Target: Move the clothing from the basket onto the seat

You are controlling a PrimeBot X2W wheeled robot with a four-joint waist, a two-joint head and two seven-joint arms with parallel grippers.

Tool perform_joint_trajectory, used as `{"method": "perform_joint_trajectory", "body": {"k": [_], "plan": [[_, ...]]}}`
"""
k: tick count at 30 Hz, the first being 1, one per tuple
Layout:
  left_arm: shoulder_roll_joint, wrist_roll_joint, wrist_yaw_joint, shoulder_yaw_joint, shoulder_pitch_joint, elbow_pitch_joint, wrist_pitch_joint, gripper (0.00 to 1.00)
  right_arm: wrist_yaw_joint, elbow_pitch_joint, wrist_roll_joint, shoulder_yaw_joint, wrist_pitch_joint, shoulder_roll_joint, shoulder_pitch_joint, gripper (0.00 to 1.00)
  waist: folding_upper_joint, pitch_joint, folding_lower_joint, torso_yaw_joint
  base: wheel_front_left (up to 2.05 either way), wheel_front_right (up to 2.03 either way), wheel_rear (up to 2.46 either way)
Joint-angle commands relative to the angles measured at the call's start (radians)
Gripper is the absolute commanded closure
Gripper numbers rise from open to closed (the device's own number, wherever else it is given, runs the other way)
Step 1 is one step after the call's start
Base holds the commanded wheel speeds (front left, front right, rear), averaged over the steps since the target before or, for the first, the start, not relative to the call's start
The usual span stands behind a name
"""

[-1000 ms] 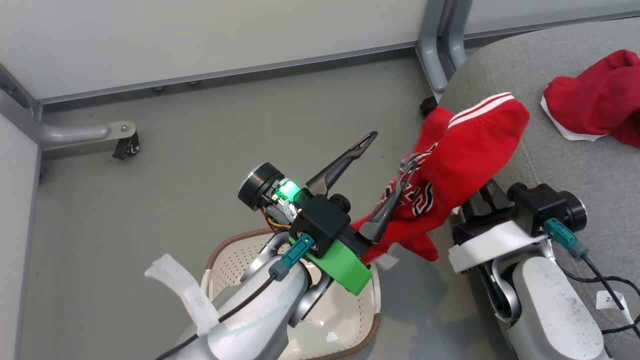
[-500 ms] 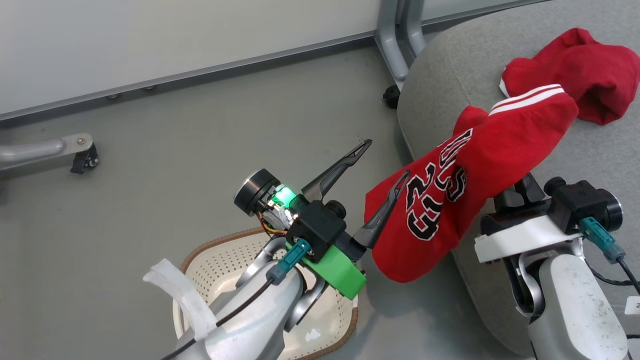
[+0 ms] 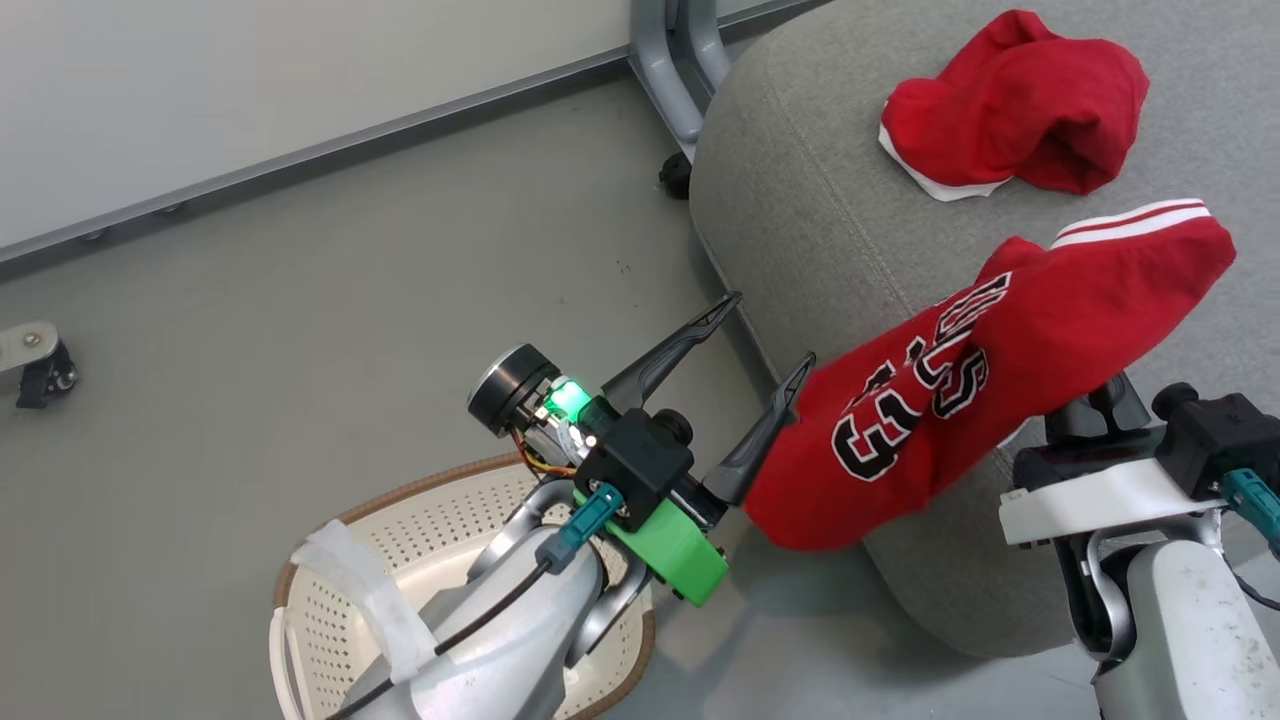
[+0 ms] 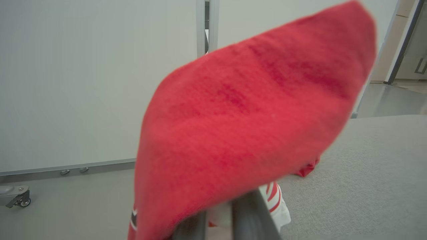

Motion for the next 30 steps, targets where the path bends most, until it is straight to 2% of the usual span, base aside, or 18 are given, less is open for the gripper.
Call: {"method": "perform_joint_trajectory", "body": {"k": [1, 7, 15, 30], "plan": [[0.006, 0.002, -0.005, 0.004, 0.011, 0.005, 0.0, 0.0, -0.001, -0.006, 0.007, -0.008, 0.0, -0.002, 0.015, 1.0, 0.0105, 0.012, 0.0, -0.033, 0.0, 0.0, 0.0], [0.006, 0.008, -0.008, 0.006, 0.001, 0.011, 0.0, 0.0, -0.001, -0.021, 0.018, -0.03, 0.0, -0.002, 0.023, 1.0, 0.0105, 0.026, 0.0, -0.056, 0.0, 0.0, 0.0], [0.01, 0.018, -0.014, 0.005, -0.009, 0.016, 0.0, 0.0, -0.001, -0.035, 0.02, -0.064, -0.001, -0.002, -0.051, 1.0, 0.0105, 0.06, 0.0, -0.062, 0.0, 0.0, 0.0], [0.038, 0.049, -0.025, -0.018, -0.082, 0.027, 0.009, 0.0, -0.001, -0.019, 0.025, -0.139, 0.0, -0.1, -0.442, 1.0, 0.0105, 0.257, 0.0, -0.058, 0.0, 0.0, 0.0]]}}
